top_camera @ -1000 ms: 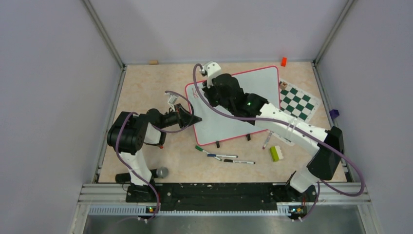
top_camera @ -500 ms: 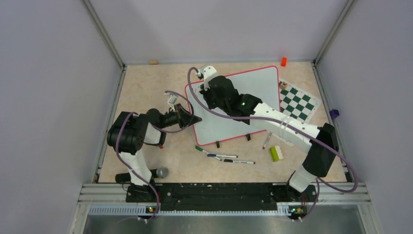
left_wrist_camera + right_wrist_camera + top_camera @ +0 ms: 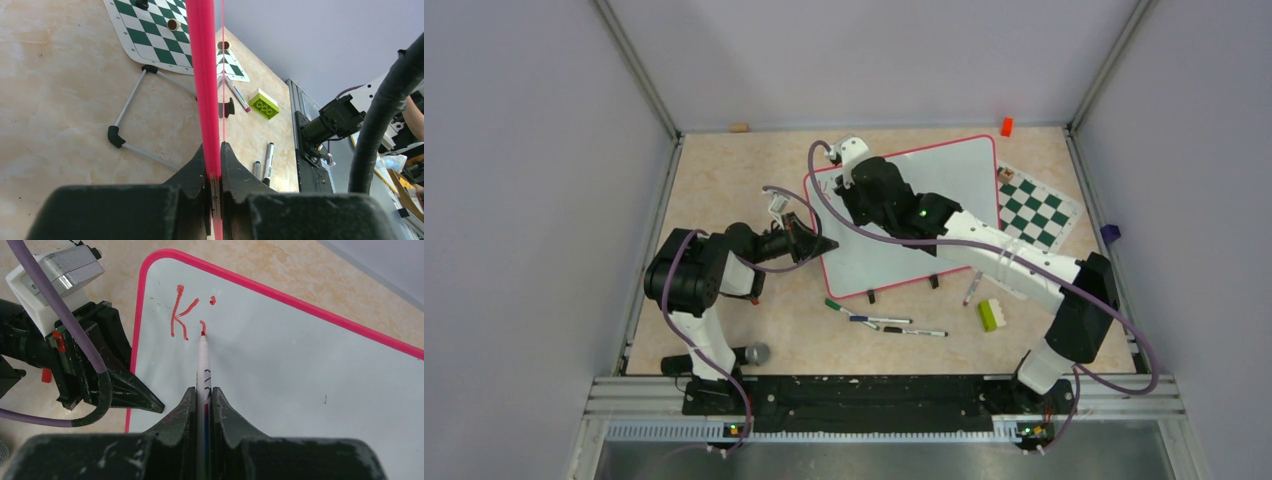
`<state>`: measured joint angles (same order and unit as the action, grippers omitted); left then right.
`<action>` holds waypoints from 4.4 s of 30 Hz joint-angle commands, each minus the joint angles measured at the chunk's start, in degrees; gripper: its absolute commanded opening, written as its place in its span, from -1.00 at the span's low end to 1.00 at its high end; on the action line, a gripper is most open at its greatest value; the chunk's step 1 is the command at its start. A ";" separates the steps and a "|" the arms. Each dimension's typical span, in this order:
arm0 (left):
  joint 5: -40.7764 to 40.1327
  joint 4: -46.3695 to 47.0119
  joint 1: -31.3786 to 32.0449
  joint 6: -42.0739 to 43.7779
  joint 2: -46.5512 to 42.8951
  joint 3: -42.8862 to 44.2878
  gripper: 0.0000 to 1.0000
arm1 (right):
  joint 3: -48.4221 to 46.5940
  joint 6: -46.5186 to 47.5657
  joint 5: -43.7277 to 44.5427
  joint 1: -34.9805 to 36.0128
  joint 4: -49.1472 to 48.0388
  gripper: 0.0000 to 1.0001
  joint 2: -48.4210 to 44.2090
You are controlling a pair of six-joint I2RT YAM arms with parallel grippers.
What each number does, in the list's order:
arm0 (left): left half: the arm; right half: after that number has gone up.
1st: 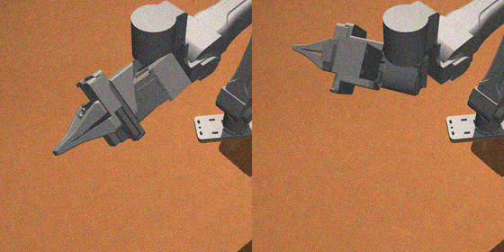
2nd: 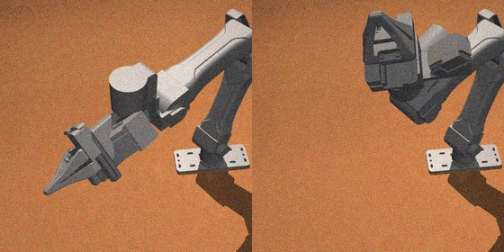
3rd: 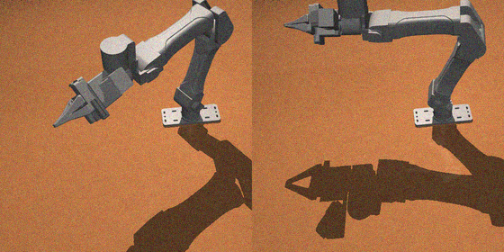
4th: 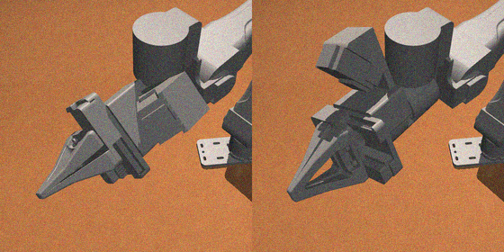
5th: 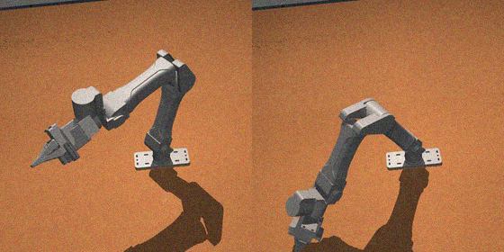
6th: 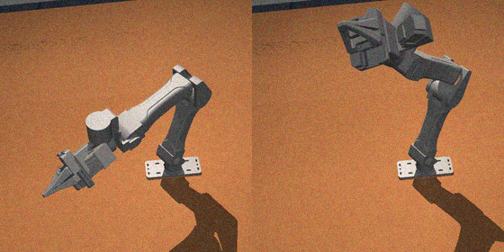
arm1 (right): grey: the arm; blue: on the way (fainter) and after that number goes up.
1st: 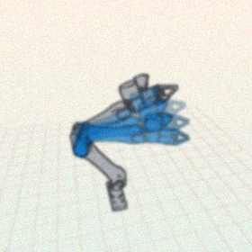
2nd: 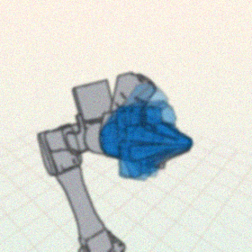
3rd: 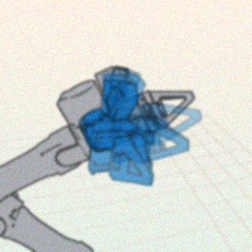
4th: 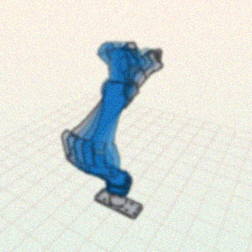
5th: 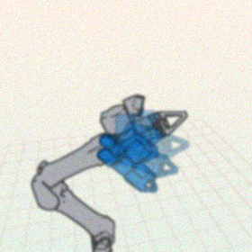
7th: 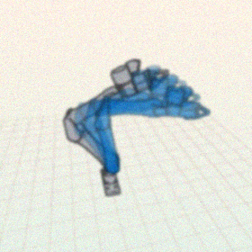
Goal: Write a sentence on the whiteboard
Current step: Open the sentence on the whiteboard.
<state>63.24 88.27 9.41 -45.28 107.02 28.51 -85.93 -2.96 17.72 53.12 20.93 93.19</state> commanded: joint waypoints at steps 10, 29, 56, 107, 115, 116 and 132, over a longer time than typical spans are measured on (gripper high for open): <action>5.73 4.54 0.87 7.11 1.35 -0.39 -1.00 | -1.87 0.50 -1.54 0.16 3.57 -1.00 -0.19; 5.92 4.54 0.87 7.00 1.49 -0.22 -1.00 | -4.22 0.90 -0.30 -2.14 0.76 -1.00 -2.31; 5.84 4.54 0.87 7.12 1.48 -0.34 -1.00 | -4.77 -0.08 -2.81 -2.94 1.74 -1.00 -1.25; 5.84 4.53 0.88 6.89 1.58 -0.21 -1.00 | -8.73 -1.34 -1.53 -3.77 5.91 -1.00 2.62; 5.82 4.54 0.87 6.95 1.60 -0.26 -1.00 | -8.73 -1.85 -0.14 -4.63 6.46 -1.00 2.13; 5.84 4.54 0.87 6.88 1.65 -0.22 -1.00 | -8.66 -1.94 -0.12 -4.80 6.42 -1.00 2.08; 5.84 4.54 0.87 6.97 1.54 -0.33 -1.00 | -7.66 -2.45 1.22 -6.08 7.49 -1.00 0.58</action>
<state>63.09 87.79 9.32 -45.56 107.42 28.77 -92.01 -5.15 14.24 49.28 28.25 95.29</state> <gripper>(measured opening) 0.091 0.093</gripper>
